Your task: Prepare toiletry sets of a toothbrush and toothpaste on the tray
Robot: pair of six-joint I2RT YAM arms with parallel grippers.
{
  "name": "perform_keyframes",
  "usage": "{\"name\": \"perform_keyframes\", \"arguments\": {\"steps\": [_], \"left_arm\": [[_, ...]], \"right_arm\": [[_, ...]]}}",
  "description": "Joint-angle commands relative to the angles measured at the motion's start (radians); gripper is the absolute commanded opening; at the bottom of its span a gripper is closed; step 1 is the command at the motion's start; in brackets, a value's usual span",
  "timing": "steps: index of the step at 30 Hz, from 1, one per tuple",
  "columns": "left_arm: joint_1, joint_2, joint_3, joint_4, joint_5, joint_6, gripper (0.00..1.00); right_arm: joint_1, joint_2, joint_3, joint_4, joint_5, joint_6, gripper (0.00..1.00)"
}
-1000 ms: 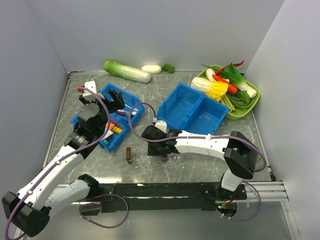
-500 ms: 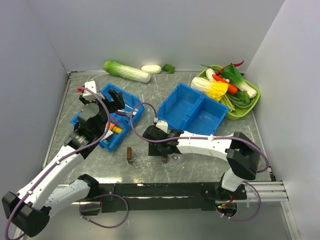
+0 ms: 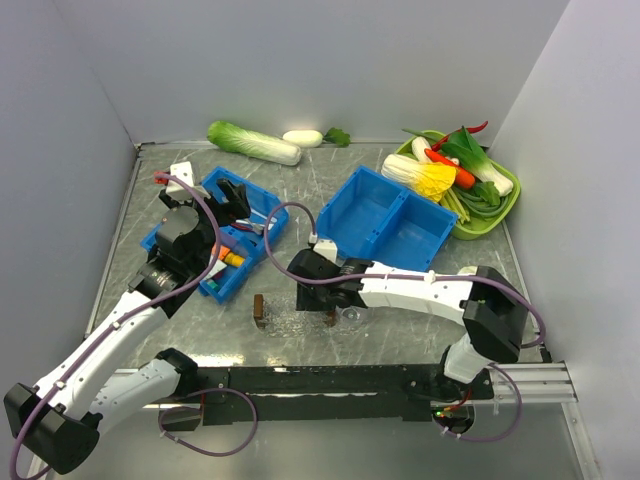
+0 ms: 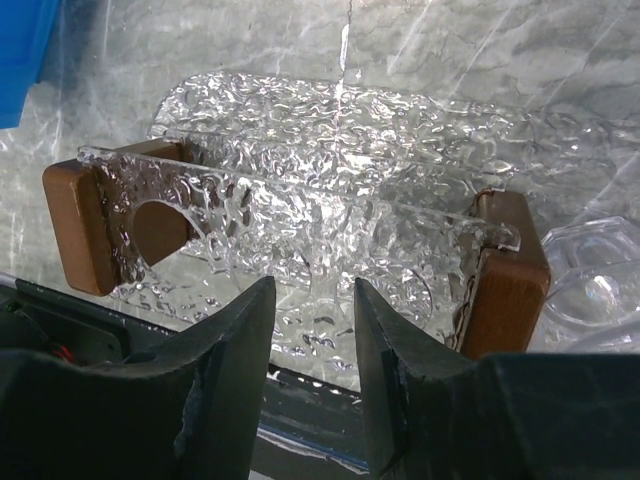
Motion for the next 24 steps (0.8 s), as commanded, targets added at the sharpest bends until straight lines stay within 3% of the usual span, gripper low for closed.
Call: {"name": "perform_keyframes", "arguments": {"steps": [1, 12, 24], "left_arm": [[0.004, -0.002, 0.015, 0.023, 0.009, -0.011, 0.97], [0.003, 0.003, 0.017, 0.024, 0.012, -0.014, 0.96], [0.004, 0.058, 0.048, -0.085, -0.005, -0.098, 0.97]], "right_arm": [[-0.005, -0.072, 0.014, -0.015, 0.003, 0.015, 0.46], [-0.005, -0.131, -0.005, 0.026, -0.020, 0.007, 0.49], [-0.020, -0.232, -0.015, 0.138, -0.107, -0.188, 0.60]]}}
